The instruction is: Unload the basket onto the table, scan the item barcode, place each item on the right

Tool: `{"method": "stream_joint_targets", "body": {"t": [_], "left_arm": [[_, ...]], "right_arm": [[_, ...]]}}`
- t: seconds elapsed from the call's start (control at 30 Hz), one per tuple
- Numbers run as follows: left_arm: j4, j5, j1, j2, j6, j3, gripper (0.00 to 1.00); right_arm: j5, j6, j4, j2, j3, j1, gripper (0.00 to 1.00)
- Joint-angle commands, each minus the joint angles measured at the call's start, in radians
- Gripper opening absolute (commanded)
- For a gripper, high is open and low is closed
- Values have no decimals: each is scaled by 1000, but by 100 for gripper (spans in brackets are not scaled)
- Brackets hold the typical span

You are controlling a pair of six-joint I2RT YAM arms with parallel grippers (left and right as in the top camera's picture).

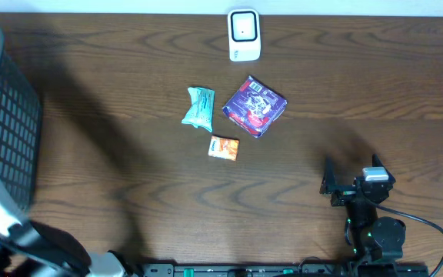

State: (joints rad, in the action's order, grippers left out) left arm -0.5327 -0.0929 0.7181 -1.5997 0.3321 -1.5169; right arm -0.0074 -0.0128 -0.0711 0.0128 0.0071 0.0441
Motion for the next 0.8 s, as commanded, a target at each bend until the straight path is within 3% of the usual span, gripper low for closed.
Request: {"method": "stream_joint_targets", "body": {"t": [0.0,0.37,0.77], "left_arm": [[4,-294,56,-47,-63,0,7],[-12,-695,170,-60,-62,0,7],[-157,-742,198,-60,-78,0,8]], "right_arm": [[-5,-11,-4,-2,-2,-7,99],[-5,-11,-4,-2,-2,-7,99],[-5,-11,-4,-2,-2,-7,99]]}}
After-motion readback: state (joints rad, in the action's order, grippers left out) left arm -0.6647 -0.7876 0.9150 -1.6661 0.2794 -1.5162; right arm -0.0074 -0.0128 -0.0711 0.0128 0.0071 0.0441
